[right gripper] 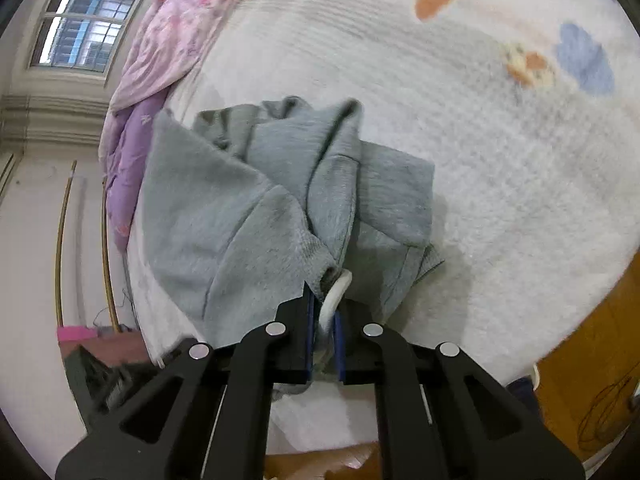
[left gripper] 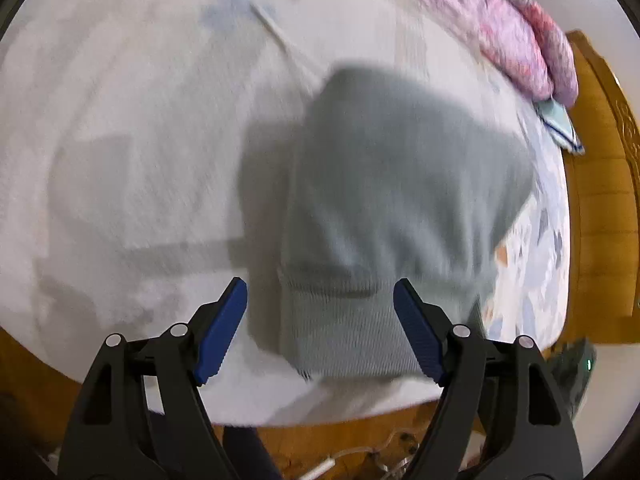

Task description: Fold large clothes

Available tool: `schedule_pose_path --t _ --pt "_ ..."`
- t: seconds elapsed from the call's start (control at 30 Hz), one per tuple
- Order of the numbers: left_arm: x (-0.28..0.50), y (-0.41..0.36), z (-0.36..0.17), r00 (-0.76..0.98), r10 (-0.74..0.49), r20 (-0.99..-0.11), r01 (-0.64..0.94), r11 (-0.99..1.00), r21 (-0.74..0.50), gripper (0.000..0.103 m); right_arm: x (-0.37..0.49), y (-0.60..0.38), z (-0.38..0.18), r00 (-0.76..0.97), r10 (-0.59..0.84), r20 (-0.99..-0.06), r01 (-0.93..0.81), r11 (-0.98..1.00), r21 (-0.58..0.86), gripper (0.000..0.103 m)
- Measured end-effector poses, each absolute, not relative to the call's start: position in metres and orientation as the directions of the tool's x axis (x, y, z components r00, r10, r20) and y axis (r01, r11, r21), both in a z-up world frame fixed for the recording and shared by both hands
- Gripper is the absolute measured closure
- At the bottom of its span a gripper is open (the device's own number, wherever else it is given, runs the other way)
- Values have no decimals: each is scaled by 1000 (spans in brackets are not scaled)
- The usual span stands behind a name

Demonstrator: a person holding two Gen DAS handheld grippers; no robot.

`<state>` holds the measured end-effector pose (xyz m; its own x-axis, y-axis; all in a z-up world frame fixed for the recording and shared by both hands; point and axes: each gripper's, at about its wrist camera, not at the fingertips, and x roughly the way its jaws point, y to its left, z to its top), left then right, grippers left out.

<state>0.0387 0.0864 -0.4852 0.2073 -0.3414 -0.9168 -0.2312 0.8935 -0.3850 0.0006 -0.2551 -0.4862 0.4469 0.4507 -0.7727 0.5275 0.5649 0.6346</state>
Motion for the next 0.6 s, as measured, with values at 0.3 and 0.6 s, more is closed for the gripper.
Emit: schedule_pose_path --t 0.3,0.6 --pt "100 94 -476 218 -187 -958 -218 947 -235 27 7 -274 -475 359 458 -813 521 625 581 91" --pt "122 60 -495 158 -254 -954 -97 958 -271 41 81 -246 -418 407 435 -803 205 813 545 94"
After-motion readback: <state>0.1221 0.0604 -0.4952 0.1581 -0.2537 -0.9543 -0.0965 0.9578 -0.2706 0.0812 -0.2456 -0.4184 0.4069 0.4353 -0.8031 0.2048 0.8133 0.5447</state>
